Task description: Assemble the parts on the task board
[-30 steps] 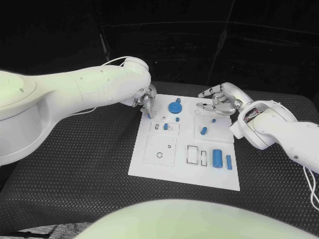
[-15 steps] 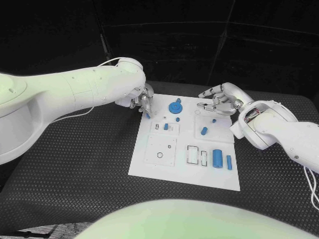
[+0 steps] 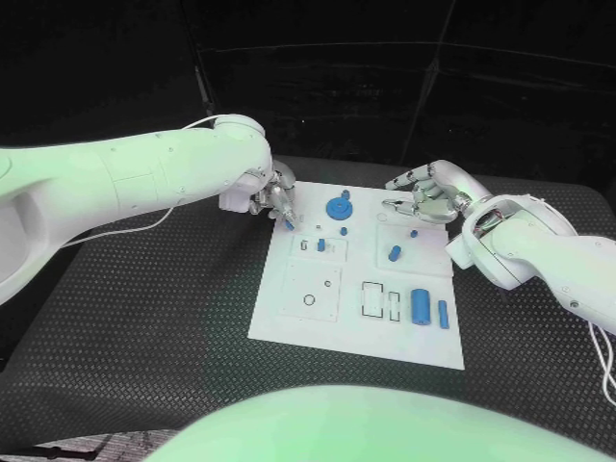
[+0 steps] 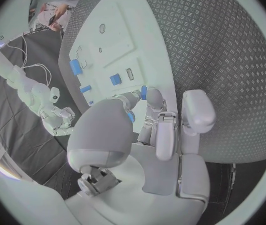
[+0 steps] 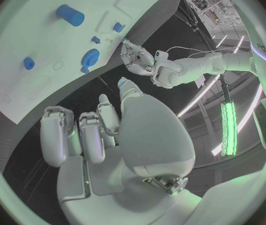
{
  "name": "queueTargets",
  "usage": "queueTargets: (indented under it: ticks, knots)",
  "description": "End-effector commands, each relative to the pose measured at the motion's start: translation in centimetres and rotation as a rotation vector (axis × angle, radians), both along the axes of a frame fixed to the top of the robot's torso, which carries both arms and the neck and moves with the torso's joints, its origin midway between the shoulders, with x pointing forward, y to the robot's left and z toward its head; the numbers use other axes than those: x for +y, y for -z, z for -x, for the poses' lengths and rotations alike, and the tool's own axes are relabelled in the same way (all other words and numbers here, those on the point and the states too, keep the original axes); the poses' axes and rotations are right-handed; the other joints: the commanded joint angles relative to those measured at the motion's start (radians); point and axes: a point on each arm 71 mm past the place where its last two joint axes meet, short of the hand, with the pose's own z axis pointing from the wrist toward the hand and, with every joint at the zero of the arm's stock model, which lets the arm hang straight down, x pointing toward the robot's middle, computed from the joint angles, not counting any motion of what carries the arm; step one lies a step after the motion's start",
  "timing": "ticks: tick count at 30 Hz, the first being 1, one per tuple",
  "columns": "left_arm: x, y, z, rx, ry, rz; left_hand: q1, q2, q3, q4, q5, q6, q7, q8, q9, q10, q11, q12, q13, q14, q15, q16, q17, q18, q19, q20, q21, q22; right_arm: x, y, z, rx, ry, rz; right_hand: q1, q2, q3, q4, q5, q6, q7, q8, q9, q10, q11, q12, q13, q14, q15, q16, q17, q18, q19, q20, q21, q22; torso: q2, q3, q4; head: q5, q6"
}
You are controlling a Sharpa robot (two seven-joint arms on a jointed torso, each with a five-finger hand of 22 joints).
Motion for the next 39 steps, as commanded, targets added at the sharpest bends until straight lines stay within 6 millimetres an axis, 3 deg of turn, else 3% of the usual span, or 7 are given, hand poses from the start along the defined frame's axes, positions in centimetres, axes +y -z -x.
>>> queueTargets:
  ticks: [1,10,14,19,27,39]
  knots:
    - [0.1,-0.5,0.3,-0.073,-0.098,0.057,-0.016,0.001,0.161,-0.151,-0.001,-0.001,-0.002,0.007,0.003,0.015,-0.003,0.009,0.008,0.082,-0.005,0.002,0.167,-0.011,0.010,-0.001,0.007,0.033,0.0,-0.1,0.0,0.001,-0.008,0.000,-0.010,0.003,-0.004,0.001,0.005,-0.007,0.000,0.006,0.000,-0.004,0.000,0.006,-0.001,0.095,0.000,-0.003,0.235,0.011,-0.003,-0.003,-0.004,0.023,0.000,0.0011,0.0015,0.000,0.000]
    - [0.4,-0.7,2.4,-0.174,-0.161,0.133,-0.042,-0.004,0.195,-0.170,-0.002,0.001,-0.004,0.014,0.012,0.029,-0.005,0.020,0.026,0.084,-0.007,0.004,0.171,-0.014,0.018,-0.003,0.023,0.042,-0.2,0.0,-0.1,0.004,-0.004,0.003,-0.010,0.003,-0.004,0.001,0.005,-0.007,0.000,0.006,0.000,-0.004,0.000,0.006,-0.001,0.095,0.000,-0.003,0.235,0.011,-0.003,-0.003,-0.004,0.023,-0.004,0.0033,0.0060,-0.005,0.000]
    - [0.3,-0.4,3.2,-0.221,-0.170,0.149,-0.051,-0.006,0.207,-0.176,-0.002,0.002,-0.005,0.017,0.016,0.035,-0.006,0.024,0.033,0.084,-0.009,0.004,0.171,-0.016,0.021,-0.004,0.031,0.046,-0.2,0.0,-0.1,0.004,-0.004,0.003,-0.010,0.003,-0.004,0.001,0.005,-0.007,0.000,0.006,0.000,-0.004,0.000,0.006,-0.001,0.095,0.000,-0.003,0.235,0.011,-0.003,-0.003,-0.004,0.023,-0.004,0.0026,0.0070,-0.006,0.000]
    - [0.0,-0.1,4.1,-0.279,-0.155,0.146,-0.057,-0.010,0.217,-0.181,-0.002,0.003,-0.006,0.020,0.018,0.039,-0.007,0.028,0.038,0.084,-0.010,0.004,0.171,-0.017,0.023,-0.005,0.035,0.049,-0.2,0.1,-0.2,0.003,-0.003,0.003,-0.011,0.004,-0.005,0.001,0.008,-0.006,0.000,0.006,0.000,-0.005,0.000,0.005,-0.002,0.094,0.000,-0.004,0.234,0.011,-0.004,-0.003,-0.005,0.021,-0.003,0.0034,0.0047,-0.005,0.000]
    - [-0.6,0.8,5.1,-0.305,-0.141,0.150,-0.062,-0.011,0.225,-0.184,-0.002,0.004,-0.007,0.022,0.021,0.043,-0.008,0.031,0.044,0.085,-0.010,0.005,0.173,-0.018,0.026,-0.006,0.042,0.052,-0.2,0.1,-0.2,0.001,-0.002,0.003,-0.011,0.004,-0.005,0.001,0.008,-0.006,0.000,0.006,0.000,-0.005,0.000,0.005,-0.002,0.094,0.000,-0.004,0.234,0.011,-0.004,-0.003,-0.005,0.021,-0.002,0.0034,0.0062,-0.013,0.000]
    - [-0.5,2.1,5.7,-0.309,-0.135,0.134,-0.068,-0.012,0.232,-0.186,-0.003,0.004,-0.007,0.025,0.023,0.047,-0.009,0.035,0.049,0.085,-0.011,0.006,0.176,-0.019,0.028,-0.007,0.047,0.055,-0.3,0.0,-0.2,0.001,-0.002,0.003,-0.011,0.004,-0.005,0.001,0.008,-0.006,0.000,0.006,0.000,-0.005,0.000,0.005,-0.002,0.094,0.000,-0.004,0.234,0.011,-0.004,-0.003,-0.005,0.021,-0.004,0.0041,0.0043,-0.015,0.000]
